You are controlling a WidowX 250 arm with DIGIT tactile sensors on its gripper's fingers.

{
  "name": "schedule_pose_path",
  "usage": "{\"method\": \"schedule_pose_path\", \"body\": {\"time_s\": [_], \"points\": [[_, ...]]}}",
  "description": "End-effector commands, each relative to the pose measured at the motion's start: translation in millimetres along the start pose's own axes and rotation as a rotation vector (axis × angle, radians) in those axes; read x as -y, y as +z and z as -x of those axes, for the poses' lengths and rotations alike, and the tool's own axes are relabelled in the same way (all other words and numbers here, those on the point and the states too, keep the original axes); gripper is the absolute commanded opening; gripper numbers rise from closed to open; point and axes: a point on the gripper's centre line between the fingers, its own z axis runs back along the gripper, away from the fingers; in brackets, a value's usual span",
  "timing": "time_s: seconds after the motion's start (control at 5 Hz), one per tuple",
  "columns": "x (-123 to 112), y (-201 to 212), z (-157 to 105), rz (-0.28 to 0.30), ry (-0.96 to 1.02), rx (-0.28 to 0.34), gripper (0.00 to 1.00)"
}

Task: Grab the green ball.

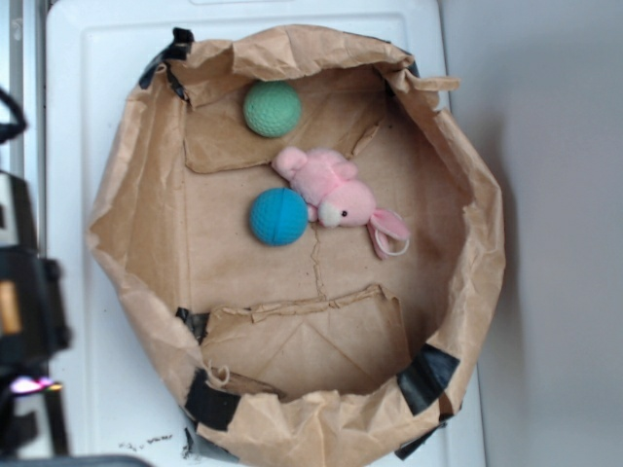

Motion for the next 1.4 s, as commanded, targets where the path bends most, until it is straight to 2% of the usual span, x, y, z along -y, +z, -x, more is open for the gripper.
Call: {"method": "schedule_pose_path", "body": {"time_s": [0.0, 0.2, 0.4, 0.6, 1.0, 1.2], "points": [[1.0, -31.9, -62.0, -0.043, 0.199, 0.012, 1.00], [-9.8, -55.9, -101.1, -0.054, 0.325, 0.019, 1.00], [-22.2, -77.3, -121.4, -0.056, 0.413, 0.009, 1.00], [-43.3, -76.7, -110.7, -0.007, 0.657, 0.036, 1.00], [-43.3, -76.7, -110.7, -0.007, 0.657, 0.036, 1.00], [-56.5, -61.7, -98.6, -0.047, 0.808, -0.013, 1.00]]}}
